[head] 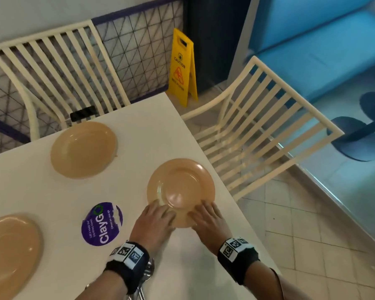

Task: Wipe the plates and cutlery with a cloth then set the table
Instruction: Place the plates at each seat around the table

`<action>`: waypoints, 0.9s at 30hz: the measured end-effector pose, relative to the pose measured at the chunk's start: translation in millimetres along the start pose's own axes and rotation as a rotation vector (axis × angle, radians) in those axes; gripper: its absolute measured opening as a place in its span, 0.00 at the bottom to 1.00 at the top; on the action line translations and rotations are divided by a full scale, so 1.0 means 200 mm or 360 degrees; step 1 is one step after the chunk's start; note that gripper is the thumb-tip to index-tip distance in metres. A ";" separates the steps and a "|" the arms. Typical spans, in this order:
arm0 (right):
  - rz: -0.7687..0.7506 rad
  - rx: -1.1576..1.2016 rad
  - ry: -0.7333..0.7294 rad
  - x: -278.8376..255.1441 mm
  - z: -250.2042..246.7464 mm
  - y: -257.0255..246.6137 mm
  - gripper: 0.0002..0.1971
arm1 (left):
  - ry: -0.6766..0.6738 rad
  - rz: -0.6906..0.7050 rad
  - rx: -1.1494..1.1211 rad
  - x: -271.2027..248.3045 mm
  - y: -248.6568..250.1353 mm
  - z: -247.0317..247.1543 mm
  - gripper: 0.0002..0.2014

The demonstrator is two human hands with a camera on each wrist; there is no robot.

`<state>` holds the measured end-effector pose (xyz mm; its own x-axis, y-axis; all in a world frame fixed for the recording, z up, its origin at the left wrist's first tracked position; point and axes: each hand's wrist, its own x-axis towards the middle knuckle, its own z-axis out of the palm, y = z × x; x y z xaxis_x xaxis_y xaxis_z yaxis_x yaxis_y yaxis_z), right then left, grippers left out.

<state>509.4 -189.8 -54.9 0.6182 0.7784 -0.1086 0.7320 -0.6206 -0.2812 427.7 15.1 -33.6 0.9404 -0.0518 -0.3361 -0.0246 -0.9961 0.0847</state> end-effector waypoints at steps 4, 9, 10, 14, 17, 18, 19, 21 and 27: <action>-0.0097 -0.0070 -0.0041 0.20 -0.01 0.11 0.22 | 0.0060 -0.0053 -0.0024 0.13 -0.10 -0.04 0.22; -0.0166 -0.0091 -0.0121 0.40 -0.06 0.20 0.23 | 0.0117 -0.0123 -0.0118 0.26 -0.17 -0.12 0.22; -0.0171 -0.0087 -0.0129 0.43 -0.06 0.21 0.23 | 0.0099 -0.0131 -0.0164 0.28 -0.18 -0.13 0.22; -0.0182 -0.0097 -0.0118 0.45 -0.06 0.23 0.25 | 0.0087 -0.0117 -0.0158 0.31 -0.20 -0.13 0.22; -0.0210 -0.0112 -0.0065 0.45 -0.06 0.24 0.25 | 0.0097 -0.0125 -0.0173 0.31 -0.20 -0.13 0.21; -0.0214 -0.0121 -0.0043 0.45 -0.05 0.24 0.25 | 0.0098 -0.0128 -0.0184 0.30 -0.19 -0.14 0.20; -0.0220 -0.0132 -0.0020 0.45 -0.05 0.24 0.25 | 0.0096 -0.0125 -0.0195 0.30 -0.19 -0.14 0.20; -0.0227 -0.0144 0.0003 0.44 -0.04 0.25 0.24 | 0.0106 -0.0119 -0.0215 0.30 -0.19 -0.15 0.18; -0.0172 -0.0132 -0.0052 0.42 -0.07 0.24 0.29 | 0.0069 -0.0136 -0.0295 0.29 -0.14 -0.19 0.18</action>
<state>600.6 -156.2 -64.5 0.5259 0.8430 -0.1130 0.8158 -0.5375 -0.2134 495.8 42.3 -19.8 0.9502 0.0394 -0.3093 0.1150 -0.9663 0.2303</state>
